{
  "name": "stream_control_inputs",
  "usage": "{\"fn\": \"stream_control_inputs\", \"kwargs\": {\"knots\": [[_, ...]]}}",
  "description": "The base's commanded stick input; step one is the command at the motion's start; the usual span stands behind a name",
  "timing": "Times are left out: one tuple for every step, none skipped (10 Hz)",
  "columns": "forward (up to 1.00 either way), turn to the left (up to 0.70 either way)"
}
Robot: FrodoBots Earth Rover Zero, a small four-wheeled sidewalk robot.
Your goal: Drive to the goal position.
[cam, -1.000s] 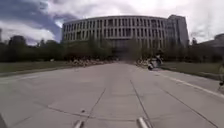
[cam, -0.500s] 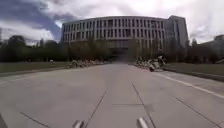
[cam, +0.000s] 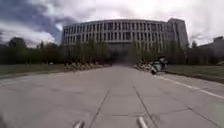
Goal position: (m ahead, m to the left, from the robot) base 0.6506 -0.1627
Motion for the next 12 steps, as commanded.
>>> {"fn": "stream_control_inputs", "kwargs": {"knots": [[0.7,0.0],[0.7,0.0],[0.7,0.0],[0.7,0.0],[0.7,0.0],[0.7,0.0],[0.7,0.0],[0.7,0.0],[0.7,0.0],[0.7,0.0],[0.7,0.0],[0.7,0.0]]}}
